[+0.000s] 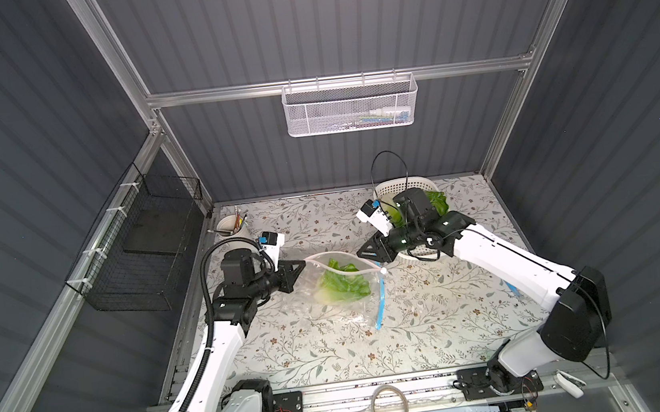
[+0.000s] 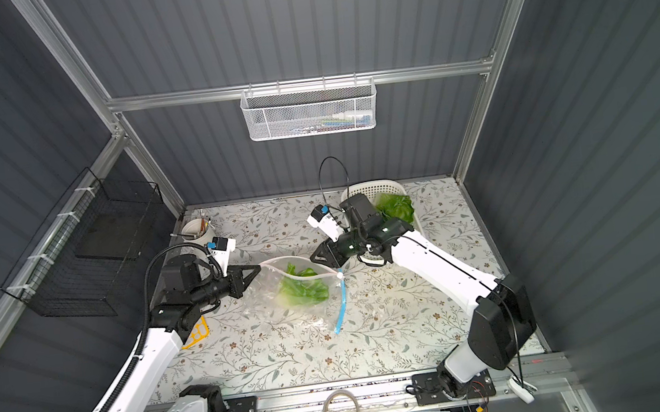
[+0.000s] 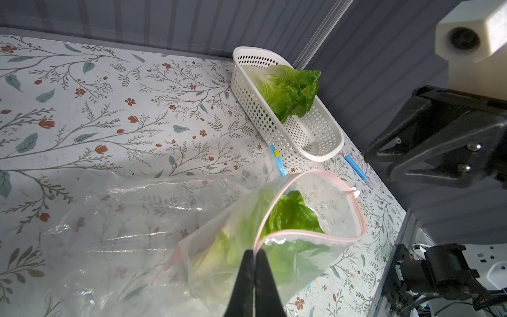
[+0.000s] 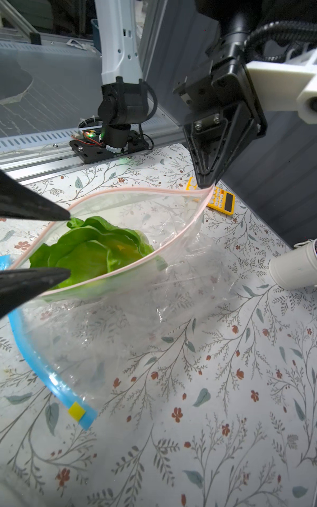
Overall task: Open the zip-top bag and take out the chinese cabbages
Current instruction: Unzip the zipper on the zipper food storage bag, then pick up the Chinese cabbage from the zipper food storage bag.
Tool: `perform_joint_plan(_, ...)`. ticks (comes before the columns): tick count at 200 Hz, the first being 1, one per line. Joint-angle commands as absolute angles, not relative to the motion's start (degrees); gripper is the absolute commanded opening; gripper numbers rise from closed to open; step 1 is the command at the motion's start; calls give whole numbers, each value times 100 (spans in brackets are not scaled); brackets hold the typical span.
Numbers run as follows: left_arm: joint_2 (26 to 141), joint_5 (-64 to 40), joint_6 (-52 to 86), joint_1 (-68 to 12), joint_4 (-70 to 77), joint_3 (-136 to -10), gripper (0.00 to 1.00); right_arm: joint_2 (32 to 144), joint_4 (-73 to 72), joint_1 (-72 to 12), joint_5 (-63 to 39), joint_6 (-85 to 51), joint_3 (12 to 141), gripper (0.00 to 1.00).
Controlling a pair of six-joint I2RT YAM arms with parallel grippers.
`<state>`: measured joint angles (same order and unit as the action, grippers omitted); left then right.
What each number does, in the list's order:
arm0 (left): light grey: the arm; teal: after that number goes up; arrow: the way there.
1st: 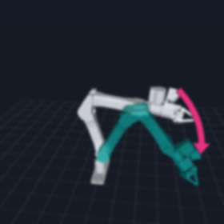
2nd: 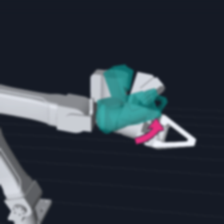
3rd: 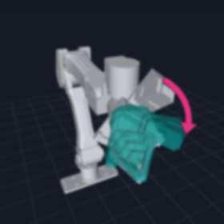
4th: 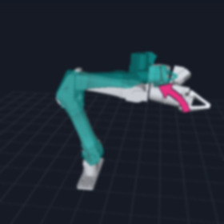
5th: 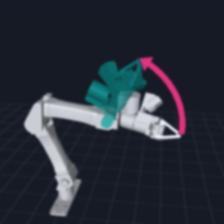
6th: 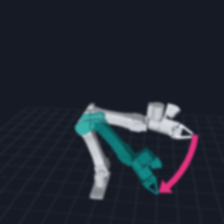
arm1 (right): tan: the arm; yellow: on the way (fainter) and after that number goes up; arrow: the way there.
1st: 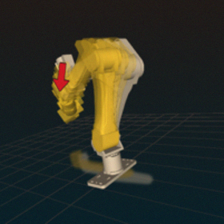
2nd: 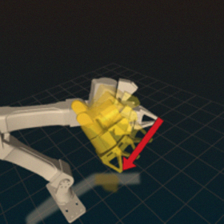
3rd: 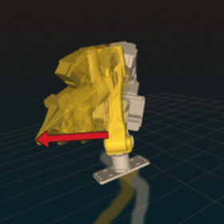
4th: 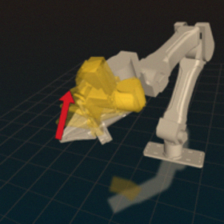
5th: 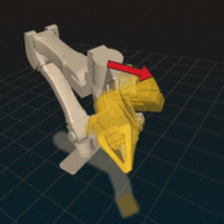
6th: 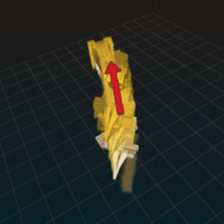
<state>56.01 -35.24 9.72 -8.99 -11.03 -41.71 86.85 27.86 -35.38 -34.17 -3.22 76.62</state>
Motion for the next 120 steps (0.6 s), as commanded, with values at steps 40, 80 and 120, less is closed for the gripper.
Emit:
perform_joint_plan(40, 5578, -3837, 1063, -896, -930, -4184, 0, 9122, 2776, -3736, -3581, -663, 7681, 29)
perform_joint_plan(80, 5618, -4003, 1164, -938, -770, -4125, 0, 9358, 2628, -3853, -3596, -943, 7683, 24)
perform_joint_plan(120, 5709, -4099, 1239, -1069, -663, -4085, 0, 9393, 2526, -3942, -3599, -1163, 7473, 38)
